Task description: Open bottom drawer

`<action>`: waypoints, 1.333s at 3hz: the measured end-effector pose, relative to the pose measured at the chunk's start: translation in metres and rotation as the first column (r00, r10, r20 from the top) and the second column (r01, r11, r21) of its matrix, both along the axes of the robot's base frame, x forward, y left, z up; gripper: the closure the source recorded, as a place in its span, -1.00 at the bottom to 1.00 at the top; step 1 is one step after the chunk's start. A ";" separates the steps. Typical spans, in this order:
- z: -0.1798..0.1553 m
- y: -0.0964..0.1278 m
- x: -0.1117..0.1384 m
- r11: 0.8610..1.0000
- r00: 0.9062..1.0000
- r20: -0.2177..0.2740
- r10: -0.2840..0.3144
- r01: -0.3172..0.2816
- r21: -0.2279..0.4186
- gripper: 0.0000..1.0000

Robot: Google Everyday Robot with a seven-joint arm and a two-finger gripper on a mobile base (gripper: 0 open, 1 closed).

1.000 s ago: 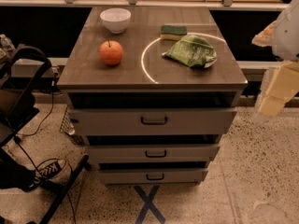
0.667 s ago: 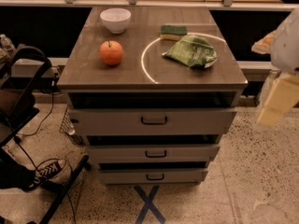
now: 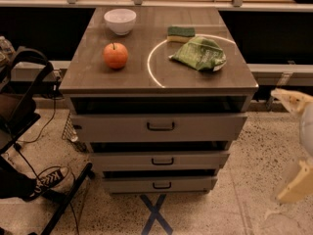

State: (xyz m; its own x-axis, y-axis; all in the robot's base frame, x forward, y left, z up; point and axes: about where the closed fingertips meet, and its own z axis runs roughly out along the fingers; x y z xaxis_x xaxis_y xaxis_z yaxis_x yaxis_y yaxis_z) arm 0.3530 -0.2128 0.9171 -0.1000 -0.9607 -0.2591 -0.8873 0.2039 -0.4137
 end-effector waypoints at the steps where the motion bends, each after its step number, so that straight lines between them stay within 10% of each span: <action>1: -0.091 -0.005 -0.020 0.997 0.999 0.013 0.043 -0.042 -0.059 -1.00; 2: -0.175 -0.009 -0.029 0.988 0.998 -0.035 0.056 -0.061 -0.145 -1.00; 4: -0.207 -0.025 -0.041 0.980 0.999 -0.039 0.023 -0.030 -0.197 -1.00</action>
Offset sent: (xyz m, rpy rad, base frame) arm -0.0664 -0.0297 -0.3421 -0.2426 0.1432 -0.0434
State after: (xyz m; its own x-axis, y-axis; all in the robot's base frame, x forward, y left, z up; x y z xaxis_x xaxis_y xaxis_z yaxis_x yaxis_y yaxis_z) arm 0.3122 -0.2381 0.7098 -0.0798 -0.9950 -0.0608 -0.9063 0.0978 -0.4111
